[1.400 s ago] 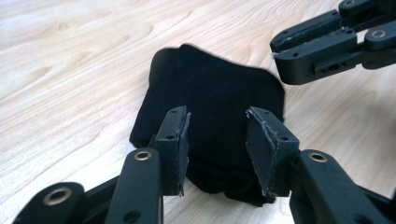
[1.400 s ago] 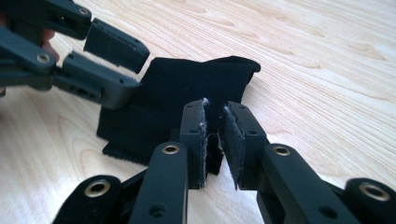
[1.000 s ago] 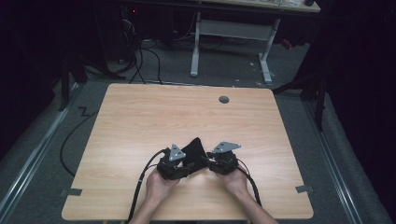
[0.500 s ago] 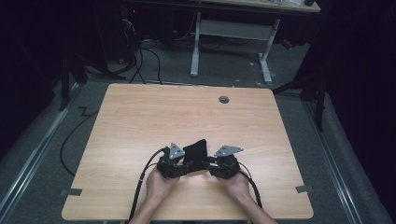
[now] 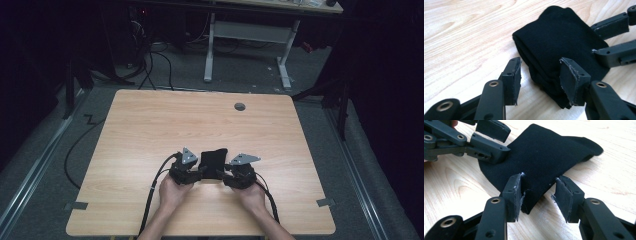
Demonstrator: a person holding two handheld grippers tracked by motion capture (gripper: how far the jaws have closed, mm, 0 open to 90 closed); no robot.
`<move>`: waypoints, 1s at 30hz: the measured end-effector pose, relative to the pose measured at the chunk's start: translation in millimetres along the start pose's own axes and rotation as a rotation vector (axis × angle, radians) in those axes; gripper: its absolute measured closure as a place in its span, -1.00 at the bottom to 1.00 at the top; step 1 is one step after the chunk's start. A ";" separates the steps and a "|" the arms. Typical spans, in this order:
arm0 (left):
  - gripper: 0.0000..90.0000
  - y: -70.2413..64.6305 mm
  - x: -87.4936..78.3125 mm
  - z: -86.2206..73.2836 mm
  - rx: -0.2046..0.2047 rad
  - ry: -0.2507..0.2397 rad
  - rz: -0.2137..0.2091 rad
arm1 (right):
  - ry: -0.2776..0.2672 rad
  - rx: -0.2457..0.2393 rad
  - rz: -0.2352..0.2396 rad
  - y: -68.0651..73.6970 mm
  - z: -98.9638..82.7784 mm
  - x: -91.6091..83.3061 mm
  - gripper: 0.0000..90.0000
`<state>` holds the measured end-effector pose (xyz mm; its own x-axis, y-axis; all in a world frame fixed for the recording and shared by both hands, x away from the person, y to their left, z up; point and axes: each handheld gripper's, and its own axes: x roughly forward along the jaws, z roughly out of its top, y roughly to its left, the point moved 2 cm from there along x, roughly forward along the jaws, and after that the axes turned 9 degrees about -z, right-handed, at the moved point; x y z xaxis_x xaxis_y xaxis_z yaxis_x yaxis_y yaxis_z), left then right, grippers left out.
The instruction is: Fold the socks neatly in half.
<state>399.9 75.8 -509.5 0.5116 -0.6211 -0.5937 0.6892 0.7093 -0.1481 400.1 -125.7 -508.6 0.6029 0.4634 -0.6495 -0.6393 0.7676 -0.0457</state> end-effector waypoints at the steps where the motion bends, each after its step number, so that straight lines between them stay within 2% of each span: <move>1: 0.16 1.2 0.8 1.1 0.000 0.002 0.000 | -0.001 -0.001 -0.002 -0.2 0.5 0.6 0.24; 5: 0.16 5.4 3.8 3.1 -0.006 -0.015 0.006 | -0.005 0.012 -0.014 -2.1 2.1 3.1 0.24; 9: 0.15 8.8 6.2 3.2 -0.037 -0.033 -0.004 | -0.012 0.029 -0.017 -5.3 2.7 5.8 0.24; 14: 0.13 12.2 9.1 5.0 -0.053 -0.040 -0.004 | -0.006 0.025 -0.032 -8.1 6.0 7.8 0.24; 18: 0.13 13.1 11.8 9.4 -0.043 -0.033 0.009 | -0.005 0.030 -0.048 -11.4 9.2 11.0 0.24; 22: 0.10 15.8 13.7 8.7 -0.060 -0.049 -0.004 | -0.003 0.034 -0.065 -14.4 10.9 12.0 0.24; 30: 0.04 13.0 8.4 8.6 -0.047 -0.054 -0.001 | -0.007 0.036 -0.063 -16.0 10.4 9.3 0.23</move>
<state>417.5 77.0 -509.6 0.5387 -0.6377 -0.5506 0.6652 0.7230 -0.1865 420.9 -129.1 -506.0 0.6446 0.4166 -0.6411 -0.5824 0.8108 -0.0588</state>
